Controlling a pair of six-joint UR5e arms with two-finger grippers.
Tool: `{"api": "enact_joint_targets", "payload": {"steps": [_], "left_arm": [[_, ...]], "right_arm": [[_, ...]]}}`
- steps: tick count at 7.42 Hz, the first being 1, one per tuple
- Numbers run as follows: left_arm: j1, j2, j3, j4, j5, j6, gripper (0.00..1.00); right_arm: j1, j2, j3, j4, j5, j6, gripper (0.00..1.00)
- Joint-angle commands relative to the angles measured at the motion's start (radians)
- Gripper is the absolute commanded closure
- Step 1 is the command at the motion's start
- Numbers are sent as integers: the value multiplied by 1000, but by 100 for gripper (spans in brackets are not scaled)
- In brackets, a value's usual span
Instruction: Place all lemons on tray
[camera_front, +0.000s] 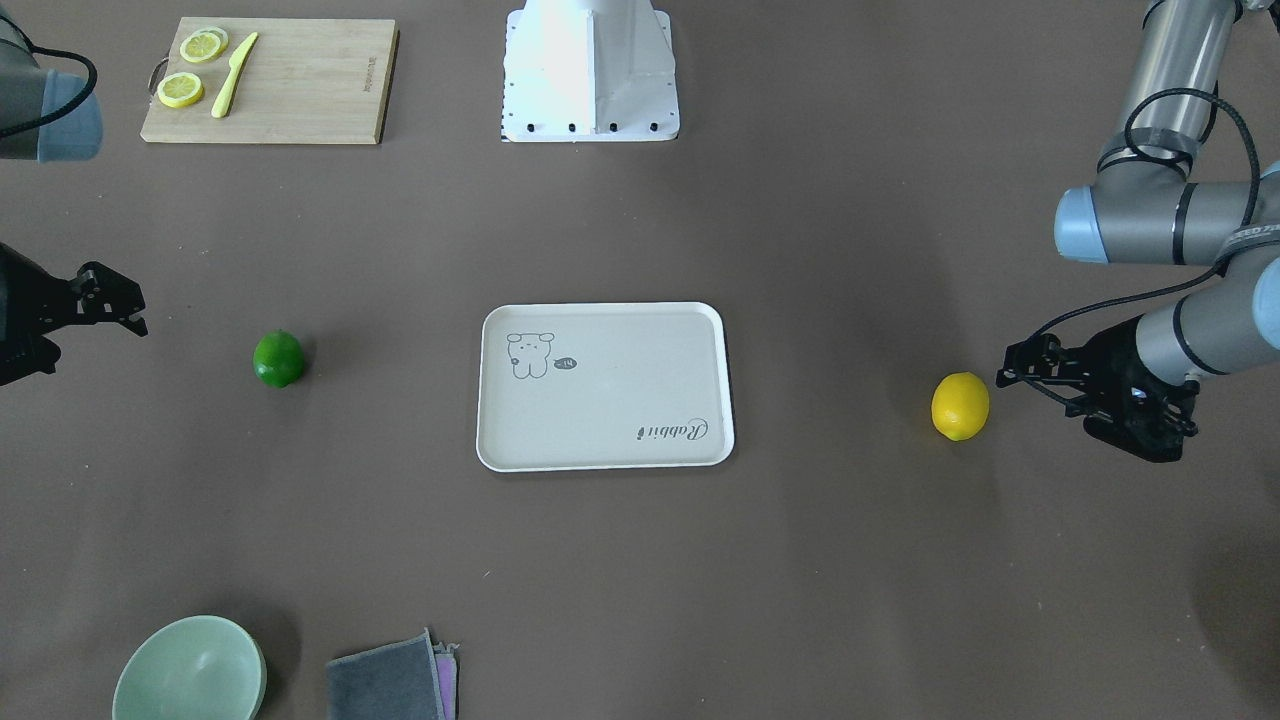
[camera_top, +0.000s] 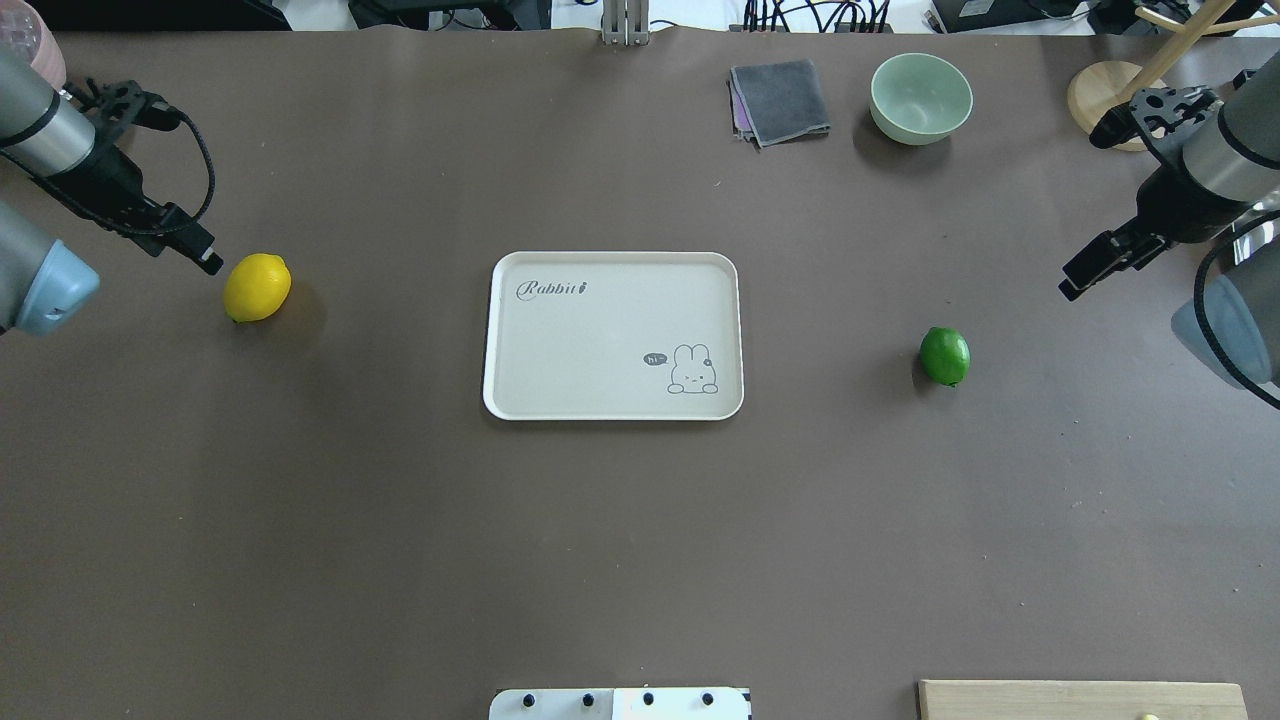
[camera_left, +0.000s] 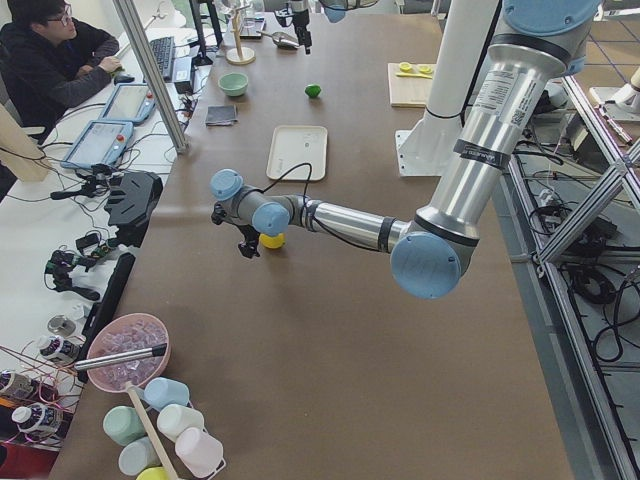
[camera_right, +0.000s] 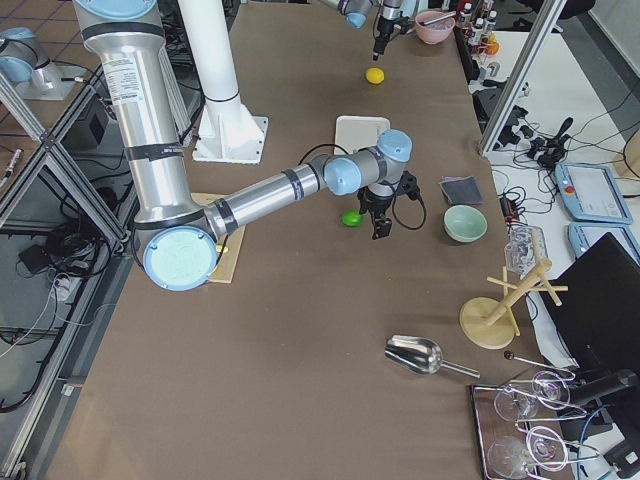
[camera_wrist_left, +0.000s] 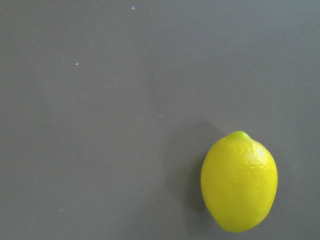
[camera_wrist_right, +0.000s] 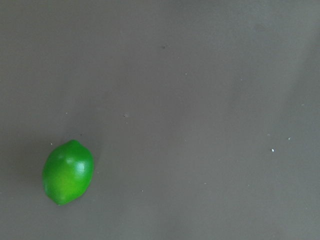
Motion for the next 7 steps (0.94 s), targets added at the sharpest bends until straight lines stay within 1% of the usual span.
{"api": "enact_joint_targets", "payload": {"steps": [1, 5, 7], "left_arm": [[38, -33, 46, -100, 5, -125, 1], [72, -37, 52, -102, 8, -163, 2], [78, -37, 93, -146, 8, -164, 2]], "right_arm": [[-14, 3, -4, 0, -1, 4, 0], [-20, 3, -18, 0, -2, 4, 0], [-31, 3, -33, 0, -16, 4, 0]]}}
